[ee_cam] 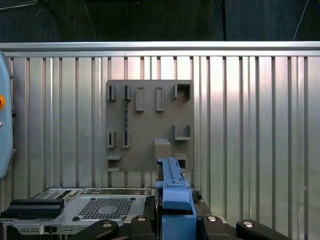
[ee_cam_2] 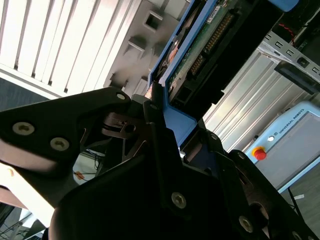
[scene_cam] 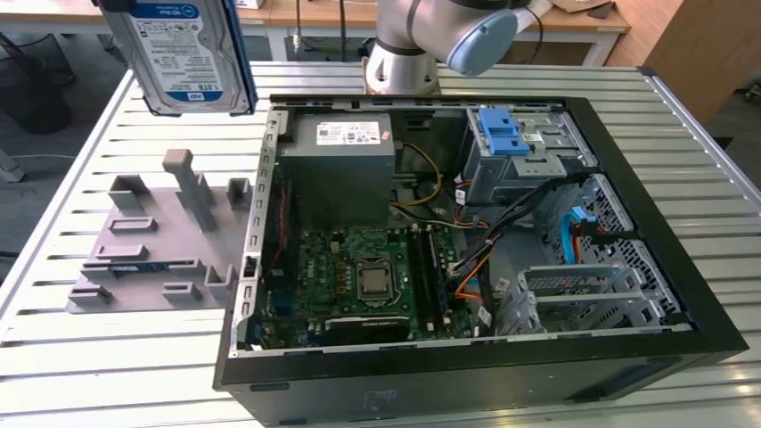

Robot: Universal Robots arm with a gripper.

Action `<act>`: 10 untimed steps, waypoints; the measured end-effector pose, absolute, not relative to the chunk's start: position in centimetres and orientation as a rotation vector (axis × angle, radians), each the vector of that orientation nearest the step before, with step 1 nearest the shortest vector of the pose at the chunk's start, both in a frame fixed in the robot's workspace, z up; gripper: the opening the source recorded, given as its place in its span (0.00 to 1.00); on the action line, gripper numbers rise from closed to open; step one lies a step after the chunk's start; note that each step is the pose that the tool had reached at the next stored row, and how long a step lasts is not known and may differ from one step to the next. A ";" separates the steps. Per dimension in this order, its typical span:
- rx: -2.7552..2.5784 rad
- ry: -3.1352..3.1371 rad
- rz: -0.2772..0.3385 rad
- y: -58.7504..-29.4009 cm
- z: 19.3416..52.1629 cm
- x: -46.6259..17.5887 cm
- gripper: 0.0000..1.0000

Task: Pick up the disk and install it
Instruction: 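Pick up the disk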

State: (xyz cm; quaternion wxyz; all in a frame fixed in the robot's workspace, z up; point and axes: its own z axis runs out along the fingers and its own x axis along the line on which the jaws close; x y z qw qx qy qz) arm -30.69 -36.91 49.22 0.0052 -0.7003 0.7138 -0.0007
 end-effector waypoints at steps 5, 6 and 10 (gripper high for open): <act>-2.193 2.235 -0.002 -37.0 49.2 -29.6 0.36; -2.193 2.235 -0.002 -37.0 49.2 -29.3 0.36; -2.193 2.235 -0.002 -37.1 49.2 -28.3 0.36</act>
